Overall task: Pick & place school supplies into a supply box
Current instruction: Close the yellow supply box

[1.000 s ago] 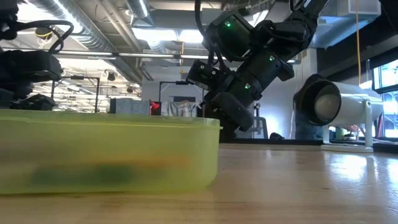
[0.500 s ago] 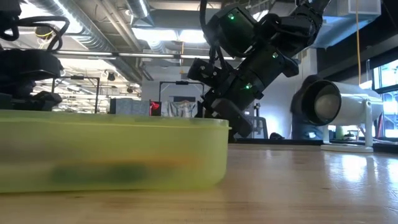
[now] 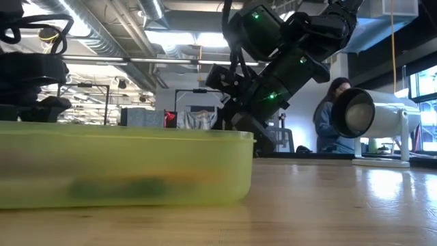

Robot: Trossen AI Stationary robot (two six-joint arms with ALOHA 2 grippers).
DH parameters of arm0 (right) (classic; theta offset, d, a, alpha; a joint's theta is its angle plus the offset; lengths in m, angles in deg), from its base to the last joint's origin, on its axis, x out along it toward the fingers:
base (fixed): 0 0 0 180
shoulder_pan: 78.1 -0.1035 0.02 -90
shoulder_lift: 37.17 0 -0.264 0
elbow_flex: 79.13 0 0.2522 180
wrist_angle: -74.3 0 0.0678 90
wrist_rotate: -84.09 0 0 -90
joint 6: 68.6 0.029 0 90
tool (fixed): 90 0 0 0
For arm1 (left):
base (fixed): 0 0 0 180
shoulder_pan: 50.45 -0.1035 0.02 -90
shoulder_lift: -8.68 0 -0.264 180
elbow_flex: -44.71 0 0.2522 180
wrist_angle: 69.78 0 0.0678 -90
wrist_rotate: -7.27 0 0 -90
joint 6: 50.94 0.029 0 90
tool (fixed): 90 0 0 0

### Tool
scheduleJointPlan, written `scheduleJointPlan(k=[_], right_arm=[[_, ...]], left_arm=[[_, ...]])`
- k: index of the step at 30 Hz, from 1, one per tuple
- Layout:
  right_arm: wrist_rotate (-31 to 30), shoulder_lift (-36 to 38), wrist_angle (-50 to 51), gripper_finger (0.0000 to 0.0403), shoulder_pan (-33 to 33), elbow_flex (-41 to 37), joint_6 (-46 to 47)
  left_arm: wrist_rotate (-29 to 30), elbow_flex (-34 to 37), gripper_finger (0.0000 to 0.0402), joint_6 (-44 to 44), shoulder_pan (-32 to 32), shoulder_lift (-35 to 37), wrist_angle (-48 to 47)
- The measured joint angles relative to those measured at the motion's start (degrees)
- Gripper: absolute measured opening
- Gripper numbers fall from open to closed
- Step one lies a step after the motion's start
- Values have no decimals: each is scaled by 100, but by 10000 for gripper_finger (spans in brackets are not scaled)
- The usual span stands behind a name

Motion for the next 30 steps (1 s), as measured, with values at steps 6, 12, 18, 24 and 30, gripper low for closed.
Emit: scheduleJointPlan(k=[6, 12, 18, 24, 30], right_arm=[[-686, -2, -21, 376, -201, 2, -285], [-973, -4, -36, 376, -279, 4, -305], [-1253, -4, -32, 376, -290, 4, -337], [-1314, 30, -32, 376, -292, 4, -634], [-1297, 68, -268, 376, -362, 57, -994]], left_arm=[[282, -240, 206, 283, -9, -7, -531], [383, -329, 195, 277, -7, -7, -616], [596, -498, 187, 469, -7, -2, -931], [975, -693, 178, 495, -5, 2, -1209], [1174, -736, 168, 877, -5, 13, -1060]])
